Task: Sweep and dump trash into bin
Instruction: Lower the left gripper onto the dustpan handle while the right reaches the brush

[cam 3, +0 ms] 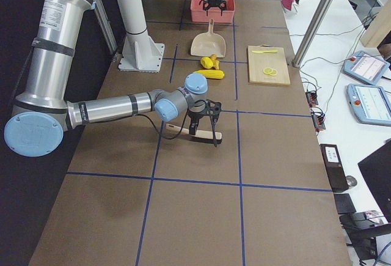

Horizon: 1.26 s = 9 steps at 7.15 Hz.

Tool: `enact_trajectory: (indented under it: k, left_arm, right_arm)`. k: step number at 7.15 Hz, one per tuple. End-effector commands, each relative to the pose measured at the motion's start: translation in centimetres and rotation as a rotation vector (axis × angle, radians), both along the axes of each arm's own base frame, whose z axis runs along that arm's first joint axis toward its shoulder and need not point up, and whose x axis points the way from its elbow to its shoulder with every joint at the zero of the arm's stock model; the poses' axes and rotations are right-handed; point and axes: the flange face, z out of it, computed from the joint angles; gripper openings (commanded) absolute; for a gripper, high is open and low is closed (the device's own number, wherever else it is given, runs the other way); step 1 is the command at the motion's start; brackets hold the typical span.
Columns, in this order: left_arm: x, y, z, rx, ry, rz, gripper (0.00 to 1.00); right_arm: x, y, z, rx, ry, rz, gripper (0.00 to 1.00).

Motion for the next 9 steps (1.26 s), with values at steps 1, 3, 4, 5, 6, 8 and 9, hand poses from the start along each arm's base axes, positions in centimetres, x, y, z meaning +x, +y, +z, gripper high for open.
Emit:
enact_trajectory:
  k: [1,3,4,5,6,8,9]
  left_arm:
    - [-0.1,0.0,-0.1,0.002,0.002,-0.001,1.00]
    - [-0.1,0.0,-0.2,0.006,0.007,0.001,1.00]
    - [-0.1,0.0,-0.2,0.008,0.008,0.001,1.00]
    - [-0.1,0.1,-0.3,0.010,0.009,0.002,1.00]
    - [-0.1,0.0,-0.2,0.011,0.009,0.003,1.00]
    - [-0.1,0.0,-0.2,0.014,0.009,0.003,1.00]
    - [-0.1,0.0,-0.2,0.015,0.009,0.004,1.00]
  right_arm:
    - [-5.4,3.4,1.0,-0.025,0.061,-0.031,0.99]
    - [-5.7,4.7,2.8,-0.054,0.089,-0.062,0.99]
    - [-5.8,4.7,3.3,-0.061,0.095,-0.064,0.95]
    - [-5.7,4.7,3.5,-0.065,0.095,-0.064,0.86]
    - [-5.6,4.7,3.7,-0.072,0.099,-0.062,0.75]
    - [-5.5,4.8,4.1,-0.078,0.106,-0.062,0.23]
    - [-5.5,4.8,4.1,-0.077,0.104,-0.064,0.01]
